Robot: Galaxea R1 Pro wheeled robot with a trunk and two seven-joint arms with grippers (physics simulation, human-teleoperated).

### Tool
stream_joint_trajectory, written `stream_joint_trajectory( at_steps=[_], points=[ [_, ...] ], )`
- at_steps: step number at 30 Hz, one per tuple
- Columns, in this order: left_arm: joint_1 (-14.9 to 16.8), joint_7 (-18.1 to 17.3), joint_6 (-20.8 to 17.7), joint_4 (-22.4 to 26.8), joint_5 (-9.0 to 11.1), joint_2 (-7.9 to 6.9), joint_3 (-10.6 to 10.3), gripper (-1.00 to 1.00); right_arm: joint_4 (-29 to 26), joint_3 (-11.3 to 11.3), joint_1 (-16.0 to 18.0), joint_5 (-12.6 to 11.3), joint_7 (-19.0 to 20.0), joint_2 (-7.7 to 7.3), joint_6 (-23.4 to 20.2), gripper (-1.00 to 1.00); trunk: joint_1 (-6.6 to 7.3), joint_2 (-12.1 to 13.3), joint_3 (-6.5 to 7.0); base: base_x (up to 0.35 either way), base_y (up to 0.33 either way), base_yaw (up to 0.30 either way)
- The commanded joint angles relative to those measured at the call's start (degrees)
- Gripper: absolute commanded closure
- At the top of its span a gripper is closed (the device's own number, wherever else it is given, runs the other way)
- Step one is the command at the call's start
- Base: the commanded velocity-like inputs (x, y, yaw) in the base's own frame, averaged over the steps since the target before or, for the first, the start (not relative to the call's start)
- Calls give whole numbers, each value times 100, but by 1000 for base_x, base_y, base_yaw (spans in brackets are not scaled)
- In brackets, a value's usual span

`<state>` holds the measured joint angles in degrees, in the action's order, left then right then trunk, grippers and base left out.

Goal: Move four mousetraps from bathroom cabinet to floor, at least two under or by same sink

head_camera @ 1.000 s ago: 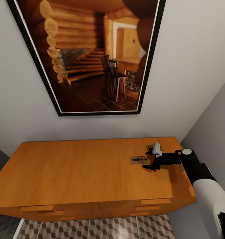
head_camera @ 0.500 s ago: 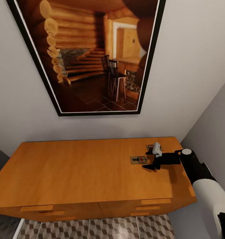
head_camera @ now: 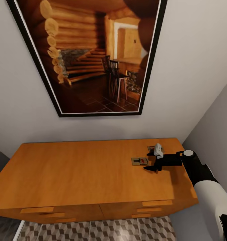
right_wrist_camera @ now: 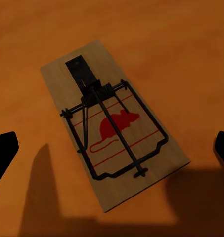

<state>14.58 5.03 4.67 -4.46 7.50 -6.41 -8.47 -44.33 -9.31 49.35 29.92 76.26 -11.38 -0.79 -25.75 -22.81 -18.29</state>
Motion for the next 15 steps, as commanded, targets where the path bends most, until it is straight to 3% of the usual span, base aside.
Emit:
stream_joint_trajectory(
  at_steps=[1,15],
  points=[
    [10,-20,43,-26,58,2,-49,-100,-5,-18,4,32,29,4,-9,-100,-3,-10,-10,0,0,0],
    [10,-114,43,-28,58,4,-49,-100,-9,-18,4,40,13,4,-9,-100,-3,-10,-10,0,0,0]
  ],
)
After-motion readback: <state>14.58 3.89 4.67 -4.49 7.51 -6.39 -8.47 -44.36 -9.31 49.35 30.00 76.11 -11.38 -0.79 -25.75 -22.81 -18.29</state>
